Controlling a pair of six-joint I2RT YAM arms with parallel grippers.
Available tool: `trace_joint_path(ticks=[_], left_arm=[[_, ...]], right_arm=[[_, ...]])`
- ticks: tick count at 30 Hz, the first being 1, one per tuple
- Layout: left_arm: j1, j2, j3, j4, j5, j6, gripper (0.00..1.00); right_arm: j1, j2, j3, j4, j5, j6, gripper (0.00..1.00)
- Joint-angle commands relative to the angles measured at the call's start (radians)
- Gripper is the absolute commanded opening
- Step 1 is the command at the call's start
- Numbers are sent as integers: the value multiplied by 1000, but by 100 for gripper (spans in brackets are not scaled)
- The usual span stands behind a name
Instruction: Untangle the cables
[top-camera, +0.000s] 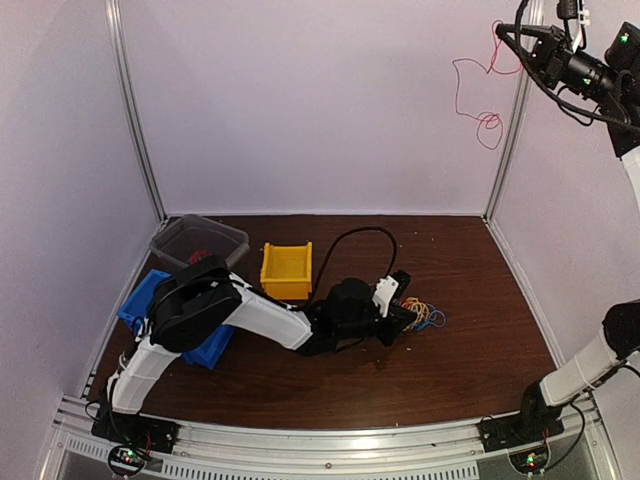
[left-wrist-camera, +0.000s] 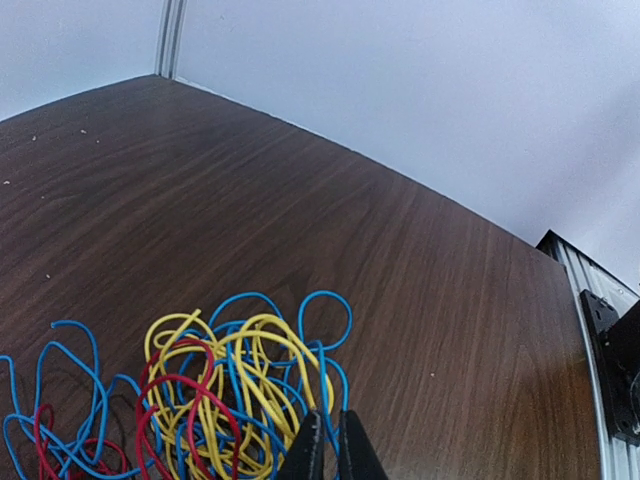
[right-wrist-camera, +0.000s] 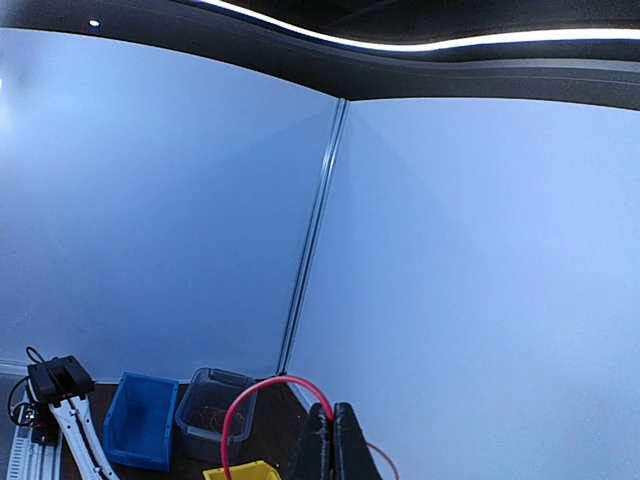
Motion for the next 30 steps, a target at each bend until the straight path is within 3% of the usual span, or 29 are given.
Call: trace_joint_path(ticks=[1,4,10,12,16,20,25,30], left_arm=[[5,-50,-43,69,21,-20,9],[5,-139,-126,147,3,-24,17],[4,-293,-245,211,-41,-12,49],[-2,-332,-267,204,-126,-18,59],[-4,-378,-320,298,-136,28,62],[-4,-354,-278,342,-82,84,64],[-4,-254,-148,343,-4,96,64],[-3,-148,7,253,-51,57,64]], right_arm=[[-22,-15,-38,110,-75,92,0],[-24,-76,-217,131,-61,36,0],[-21,-153,-461,-25,17,-226,0],[-22,-182,-528,-56,40,-280,0],[-21,-222,-630,-86,51,-330,0],[-17,-244,-677,-78,29,-314,0],[-7,-251,-697,-45,5,-257,0],[1,-254,-693,-31,-5,-227,0]])
